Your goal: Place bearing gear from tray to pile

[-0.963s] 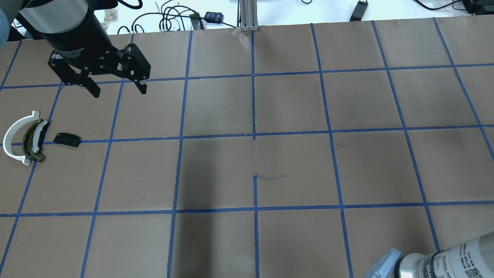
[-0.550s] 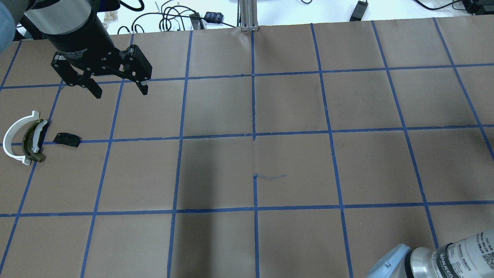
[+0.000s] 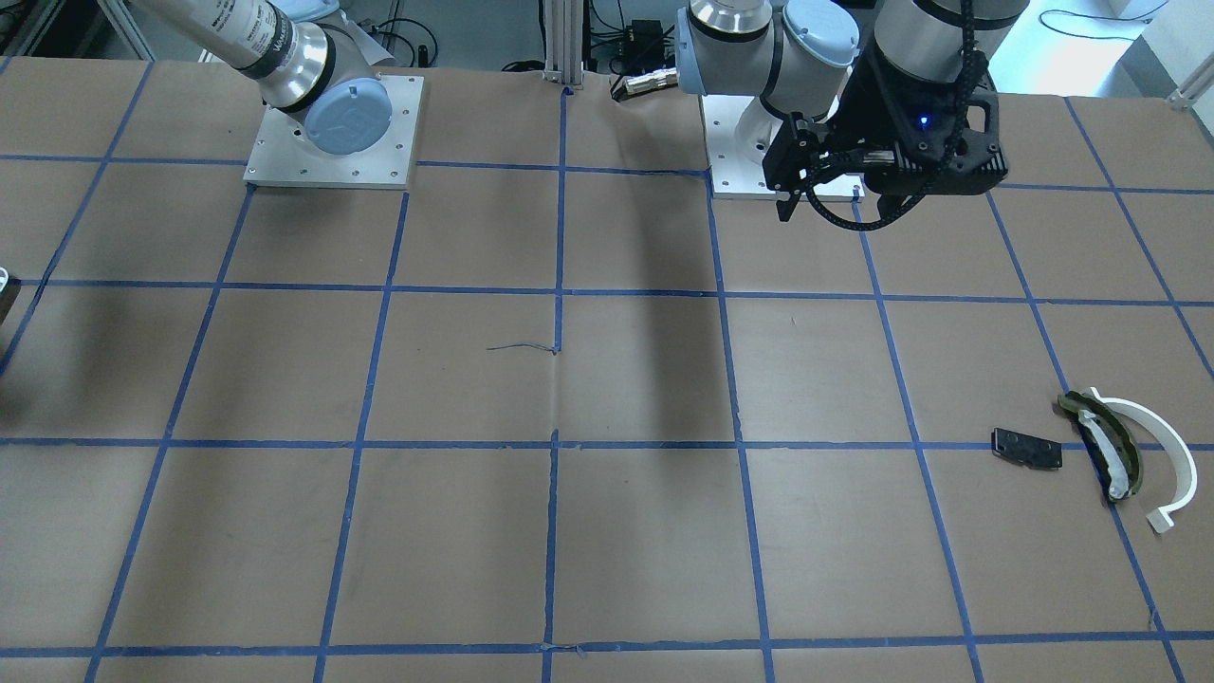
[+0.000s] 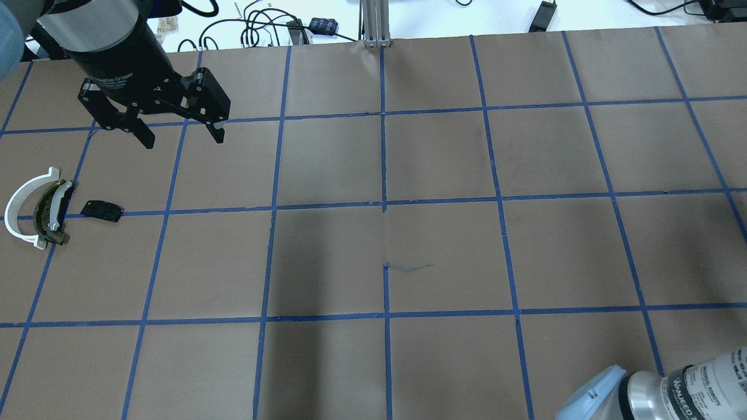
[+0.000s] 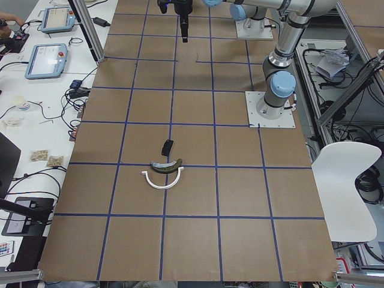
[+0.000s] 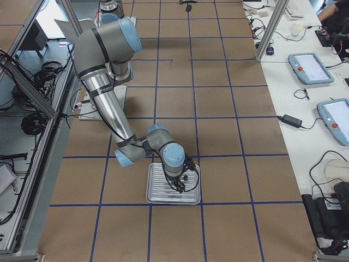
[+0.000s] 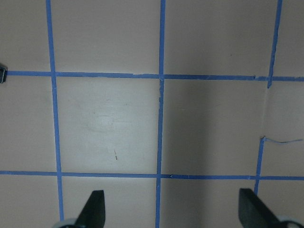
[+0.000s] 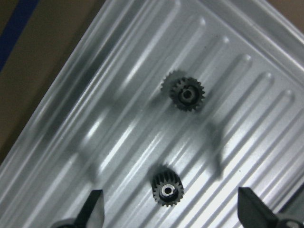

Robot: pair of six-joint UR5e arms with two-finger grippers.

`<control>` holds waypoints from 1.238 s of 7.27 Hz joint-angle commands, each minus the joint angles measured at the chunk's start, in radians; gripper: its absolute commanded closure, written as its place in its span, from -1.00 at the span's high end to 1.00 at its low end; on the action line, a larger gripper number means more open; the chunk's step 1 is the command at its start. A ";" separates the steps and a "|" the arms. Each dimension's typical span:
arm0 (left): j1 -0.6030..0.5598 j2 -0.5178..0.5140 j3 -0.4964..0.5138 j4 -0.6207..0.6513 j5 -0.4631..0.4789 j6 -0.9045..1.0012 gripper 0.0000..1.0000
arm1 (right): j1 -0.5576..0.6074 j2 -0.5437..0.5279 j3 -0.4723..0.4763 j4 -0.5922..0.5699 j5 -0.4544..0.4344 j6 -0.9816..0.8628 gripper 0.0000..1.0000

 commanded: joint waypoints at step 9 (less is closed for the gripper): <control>0.000 -0.003 0.002 0.002 0.000 0.000 1.00 | -0.002 -0.011 -0.005 0.008 0.001 -0.015 -1.00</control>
